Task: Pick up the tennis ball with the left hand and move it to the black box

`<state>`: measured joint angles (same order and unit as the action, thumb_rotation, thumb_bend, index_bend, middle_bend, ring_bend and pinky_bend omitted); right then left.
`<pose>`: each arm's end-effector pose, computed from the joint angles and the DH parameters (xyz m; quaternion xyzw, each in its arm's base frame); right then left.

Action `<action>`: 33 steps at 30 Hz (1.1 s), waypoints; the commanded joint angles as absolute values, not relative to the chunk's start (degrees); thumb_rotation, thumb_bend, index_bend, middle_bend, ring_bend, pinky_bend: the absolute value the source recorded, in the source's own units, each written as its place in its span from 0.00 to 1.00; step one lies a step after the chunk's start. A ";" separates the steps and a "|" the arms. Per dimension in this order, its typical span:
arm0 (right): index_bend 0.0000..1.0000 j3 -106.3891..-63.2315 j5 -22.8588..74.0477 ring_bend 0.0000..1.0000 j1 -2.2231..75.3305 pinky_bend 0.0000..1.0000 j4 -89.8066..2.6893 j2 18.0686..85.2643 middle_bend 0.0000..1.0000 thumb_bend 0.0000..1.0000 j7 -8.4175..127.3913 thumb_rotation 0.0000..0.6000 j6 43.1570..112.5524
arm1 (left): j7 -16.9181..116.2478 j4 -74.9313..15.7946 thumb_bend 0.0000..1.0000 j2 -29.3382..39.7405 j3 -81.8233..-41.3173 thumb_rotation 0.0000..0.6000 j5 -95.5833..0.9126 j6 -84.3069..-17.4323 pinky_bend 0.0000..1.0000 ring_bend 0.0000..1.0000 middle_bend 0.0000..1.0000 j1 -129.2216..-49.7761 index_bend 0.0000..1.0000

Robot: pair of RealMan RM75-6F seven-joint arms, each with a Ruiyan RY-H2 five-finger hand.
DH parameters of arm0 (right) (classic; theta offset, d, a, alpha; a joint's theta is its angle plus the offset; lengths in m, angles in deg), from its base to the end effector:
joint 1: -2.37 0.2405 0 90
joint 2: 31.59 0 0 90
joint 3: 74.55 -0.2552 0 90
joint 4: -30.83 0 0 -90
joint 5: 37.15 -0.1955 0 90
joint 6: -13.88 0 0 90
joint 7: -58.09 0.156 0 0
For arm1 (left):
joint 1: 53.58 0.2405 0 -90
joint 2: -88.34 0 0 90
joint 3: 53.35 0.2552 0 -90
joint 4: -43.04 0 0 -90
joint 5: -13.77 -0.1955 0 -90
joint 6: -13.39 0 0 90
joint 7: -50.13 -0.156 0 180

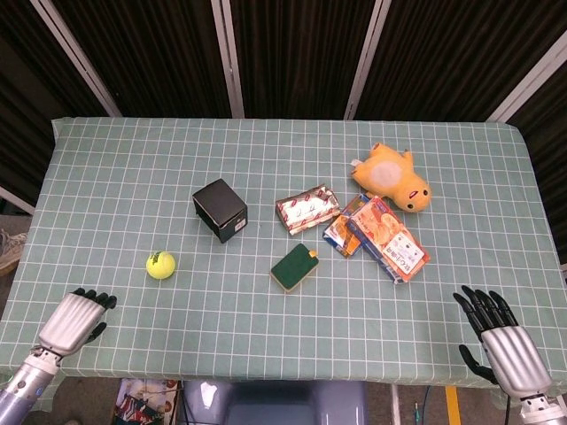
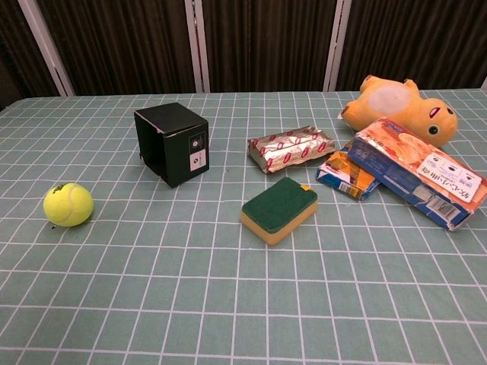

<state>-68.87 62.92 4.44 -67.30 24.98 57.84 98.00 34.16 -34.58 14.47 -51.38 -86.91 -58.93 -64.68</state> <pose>-0.2817 -0.1420 0.1665 0.6864 -0.3906 0.3542 0.5007 -0.3054 0.2002 0.0801 -0.7974 -0.2347 -0.2574 0.4928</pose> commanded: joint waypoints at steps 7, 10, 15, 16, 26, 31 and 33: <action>0.00 -69.75 60.66 0.00 5.16 0.00 -66.84 24.82 0.00 0.43 59.00 1.00 96.76 | 31.93 -30.53 0.30 10.12 -53.96 1.00 -82.18 -48.52 0.61 0.56 0.57 -72.01 0.50; 0.00 -69.95 59.98 0.00 5.39 0.00 -66.84 24.85 0.00 0.43 59.04 1.00 96.22 | 32.10 -29.33 0.30 9.06 -54.22 1.00 -81.47 -46.94 0.61 0.56 0.57 -73.41 0.51; 0.00 -70.22 59.31 0.00 5.59 0.00 -66.77 24.84 0.00 0.43 59.14 1.00 95.90 | 31.11 -28.15 0.30 7.69 -54.64 1.00 -80.11 -44.65 0.61 0.56 0.57 -75.29 0.51; 0.00 -70.31 59.14 0.00 5.64 0.00 -66.74 24.84 0.00 0.43 59.17 1.00 95.85 | 30.74 -27.93 0.30 7.36 -54.79 1.00 -79.76 -44.10 0.61 0.56 0.57 -75.81 0.51; 0.00 -70.81 57.82 0.00 5.90 0.00 -66.45 24.56 0.00 0.43 60.18 1.00 95.50 | 29.10 -27.49 0.30 5.12 -55.74 1.00 -77.75 -40.49 0.61 0.56 0.57 -79.81 0.51; 0.00 -70.80 57.94 0.00 5.48 0.00 -66.44 24.06 0.00 0.43 61.14 1.00 96.51 | 28.49 -27.38 0.30 3.94 -56.18 1.00 -77.02 -39.60 0.61 0.56 0.57 -81.55 0.51; 0.00 -70.83 57.99 0.00 5.33 0.00 -66.38 23.88 0.00 0.43 61.55 1.00 96.94 | 28.08 -27.43 0.30 3.64 -56.40 1.00 -76.67 -39.44 0.61 0.56 0.57 -82.13 0.51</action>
